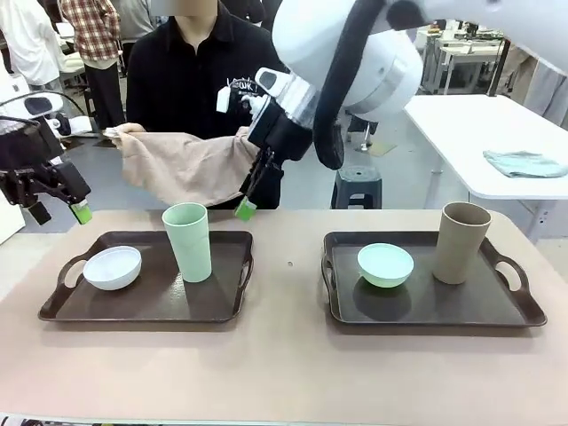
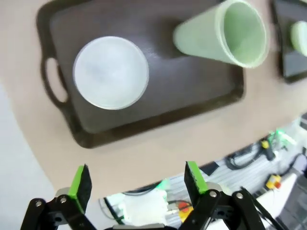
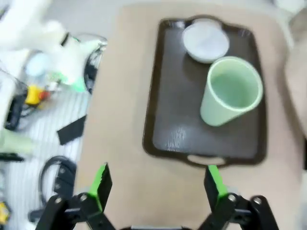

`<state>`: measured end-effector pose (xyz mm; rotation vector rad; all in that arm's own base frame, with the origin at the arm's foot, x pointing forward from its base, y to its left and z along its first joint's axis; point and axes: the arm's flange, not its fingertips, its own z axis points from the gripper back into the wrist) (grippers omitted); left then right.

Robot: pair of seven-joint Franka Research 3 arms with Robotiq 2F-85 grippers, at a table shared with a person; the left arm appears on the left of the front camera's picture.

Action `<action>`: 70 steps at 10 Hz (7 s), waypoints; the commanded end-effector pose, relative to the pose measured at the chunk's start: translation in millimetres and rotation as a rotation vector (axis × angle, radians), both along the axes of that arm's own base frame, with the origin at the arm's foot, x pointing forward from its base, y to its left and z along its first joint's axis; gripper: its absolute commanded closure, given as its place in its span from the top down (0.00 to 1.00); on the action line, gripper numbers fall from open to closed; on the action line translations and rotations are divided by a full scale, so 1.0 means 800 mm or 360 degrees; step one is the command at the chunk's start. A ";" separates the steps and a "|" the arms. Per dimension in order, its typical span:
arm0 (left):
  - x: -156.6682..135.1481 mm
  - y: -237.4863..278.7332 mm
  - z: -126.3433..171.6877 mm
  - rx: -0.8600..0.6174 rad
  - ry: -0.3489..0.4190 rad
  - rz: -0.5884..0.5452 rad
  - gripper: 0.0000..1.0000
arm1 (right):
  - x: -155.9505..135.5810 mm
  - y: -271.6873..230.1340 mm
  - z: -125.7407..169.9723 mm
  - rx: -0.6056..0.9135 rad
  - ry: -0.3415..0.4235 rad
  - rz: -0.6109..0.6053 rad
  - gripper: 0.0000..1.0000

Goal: Set up a tray with a mat and arrange the tableware.
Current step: Pick up the Picnic Bowl and Reusable plastic cup from the Handle tray in front of the human's position and hold them in the air, then place the Picnic Bowl and Reusable plastic cup back onto the Handle tray in front of the human's position.

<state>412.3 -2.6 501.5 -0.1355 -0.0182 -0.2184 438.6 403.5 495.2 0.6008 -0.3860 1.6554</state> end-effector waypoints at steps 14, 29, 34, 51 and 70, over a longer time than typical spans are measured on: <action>0.058 0.013 -0.073 0.0116 -0.0053 -0.0151 1.00 | 0.127 0.046 -0.163 0.0365 0.0188 -0.0223 1.00; 0.094 0.023 -0.113 0.0092 0.0040 -0.0134 1.00 | 0.140 0.117 -0.223 0.0509 0.0293 0.0136 1.00; 0.119 0.043 -0.154 0.0122 0.0045 -0.0141 1.00 | 0.131 0.158 -0.233 0.0523 0.0336 0.0202 1.00; 0.133 0.040 -0.181 0.0188 0.0132 -0.0096 0.00 | 0.131 0.173 -0.240 0.0565 0.0268 0.0294 0.28; -0.003 0.016 0.063 0.0015 -0.0189 0.0086 0.00 | -0.001 0.116 0.047 0.0649 -0.0277 0.0145 0.28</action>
